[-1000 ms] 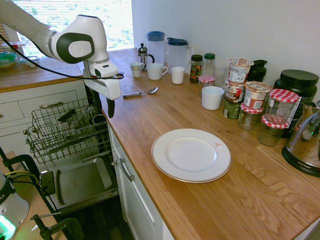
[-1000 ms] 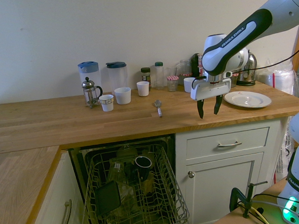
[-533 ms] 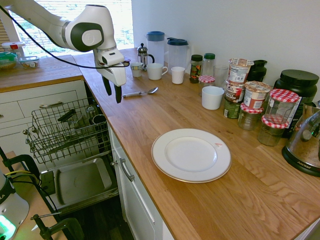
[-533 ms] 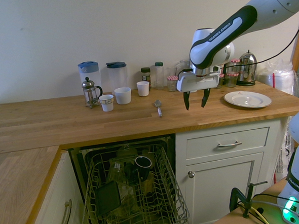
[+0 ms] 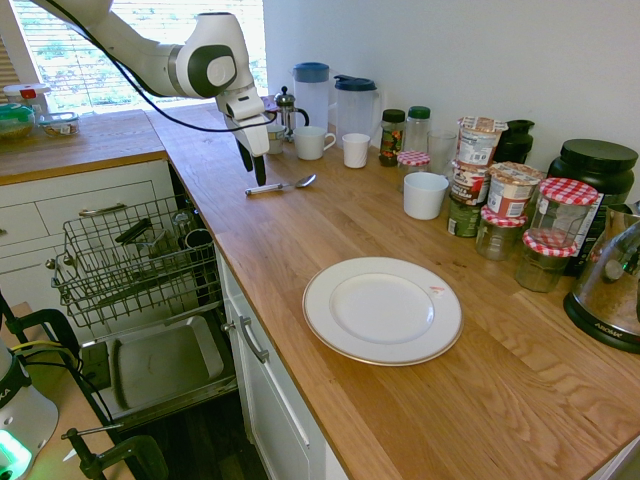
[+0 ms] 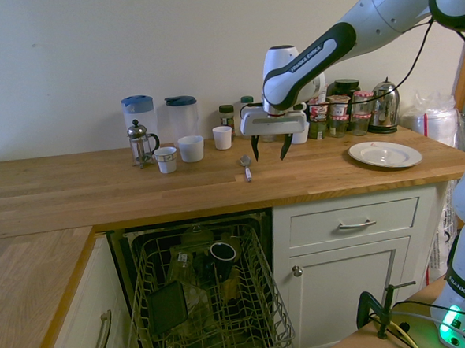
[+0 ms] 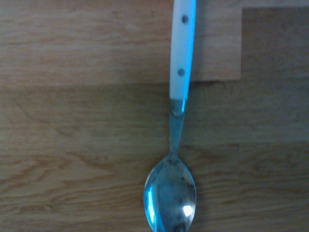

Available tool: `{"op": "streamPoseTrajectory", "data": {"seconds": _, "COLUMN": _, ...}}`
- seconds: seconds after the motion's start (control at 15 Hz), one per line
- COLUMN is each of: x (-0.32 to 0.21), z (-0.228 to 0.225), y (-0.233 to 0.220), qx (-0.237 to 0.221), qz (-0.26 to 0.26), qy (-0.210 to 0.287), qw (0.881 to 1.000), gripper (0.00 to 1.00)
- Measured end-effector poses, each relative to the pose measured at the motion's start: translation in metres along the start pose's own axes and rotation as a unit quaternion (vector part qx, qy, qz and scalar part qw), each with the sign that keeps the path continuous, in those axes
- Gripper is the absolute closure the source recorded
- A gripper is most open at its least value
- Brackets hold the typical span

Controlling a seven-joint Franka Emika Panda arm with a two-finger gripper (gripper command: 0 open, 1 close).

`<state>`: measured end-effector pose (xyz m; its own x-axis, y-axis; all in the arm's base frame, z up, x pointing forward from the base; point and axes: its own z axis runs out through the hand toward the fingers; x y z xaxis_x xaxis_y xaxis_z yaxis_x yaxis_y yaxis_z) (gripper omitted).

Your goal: Put the spoon in the dishwasher

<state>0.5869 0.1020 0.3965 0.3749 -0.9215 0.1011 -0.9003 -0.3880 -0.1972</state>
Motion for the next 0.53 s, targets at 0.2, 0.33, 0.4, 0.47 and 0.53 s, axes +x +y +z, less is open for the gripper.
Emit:
{"op": "streamPoseTrajectory", "data": {"seconds": 0.2, "x": 0.013, "z": 0.015, "y": -0.021, "qx": 0.003, "qz": 0.023, "qy": 0.002, "qw": 1.000, "gripper": 0.00}}
{"op": "streamPoseTrajectory", "data": {"seconds": 0.33, "x": 0.022, "z": 0.025, "y": -0.034, "qx": 0.007, "qz": 0.030, "qy": 0.002, "qw": 1.000, "gripper": 0.00}}
{"op": "streamPoseTrajectory", "data": {"seconds": 0.4, "x": 0.025, "z": 0.031, "y": -0.039, "qx": 0.009, "qz": 0.033, "qy": 0.002, "qw": 0.999, "gripper": 0.00}}
{"op": "streamPoseTrajectory", "data": {"seconds": 0.47, "x": 0.028, "z": 0.037, "y": -0.044, "qx": 0.008, "qz": 0.035, "qy": 0.003, "qw": 0.999, "gripper": 0.00}}
{"op": "streamPoseTrajectory", "data": {"seconds": 0.53, "x": 0.030, "z": 0.044, "y": -0.049, "qx": 0.007, "qz": 0.037, "qy": 0.002, "qw": 0.999, "gripper": 0.00}}
